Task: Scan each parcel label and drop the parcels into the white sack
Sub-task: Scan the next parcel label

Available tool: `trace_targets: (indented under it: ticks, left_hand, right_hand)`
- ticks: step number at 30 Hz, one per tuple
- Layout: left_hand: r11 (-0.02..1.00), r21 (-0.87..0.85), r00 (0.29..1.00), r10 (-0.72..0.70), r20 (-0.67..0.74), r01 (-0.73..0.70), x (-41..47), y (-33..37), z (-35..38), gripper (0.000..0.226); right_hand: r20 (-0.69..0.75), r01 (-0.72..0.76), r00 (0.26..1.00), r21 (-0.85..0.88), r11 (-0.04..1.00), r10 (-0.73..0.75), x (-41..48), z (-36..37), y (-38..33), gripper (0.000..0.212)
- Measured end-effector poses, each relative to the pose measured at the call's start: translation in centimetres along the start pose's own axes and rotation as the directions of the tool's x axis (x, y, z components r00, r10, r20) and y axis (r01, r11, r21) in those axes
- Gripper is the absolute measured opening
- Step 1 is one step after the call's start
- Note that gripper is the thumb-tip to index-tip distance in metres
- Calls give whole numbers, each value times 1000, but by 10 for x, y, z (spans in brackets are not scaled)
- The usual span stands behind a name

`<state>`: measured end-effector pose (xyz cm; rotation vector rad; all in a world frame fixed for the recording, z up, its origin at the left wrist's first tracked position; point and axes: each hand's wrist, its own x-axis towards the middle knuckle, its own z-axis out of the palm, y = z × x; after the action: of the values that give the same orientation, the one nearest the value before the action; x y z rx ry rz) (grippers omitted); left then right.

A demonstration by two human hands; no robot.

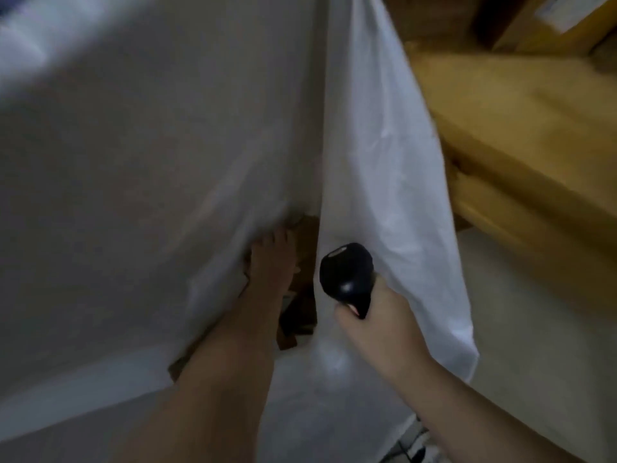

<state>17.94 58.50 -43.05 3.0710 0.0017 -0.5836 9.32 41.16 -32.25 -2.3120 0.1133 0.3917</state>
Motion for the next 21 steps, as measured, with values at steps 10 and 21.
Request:
trace_targets:
  ticks: [10,21]
  left_hand:
    - [996,85,1000,-26,14,25,-36,-13,-15,59]
    - [990,31,990,136,-37,-135,-164,24,-178,30]
  right_hand:
    - [48,-93,995,106,990,88,-12,-16,3,25]
    - [-53,-130,989,179,975,141,-78,-134,-62,31]
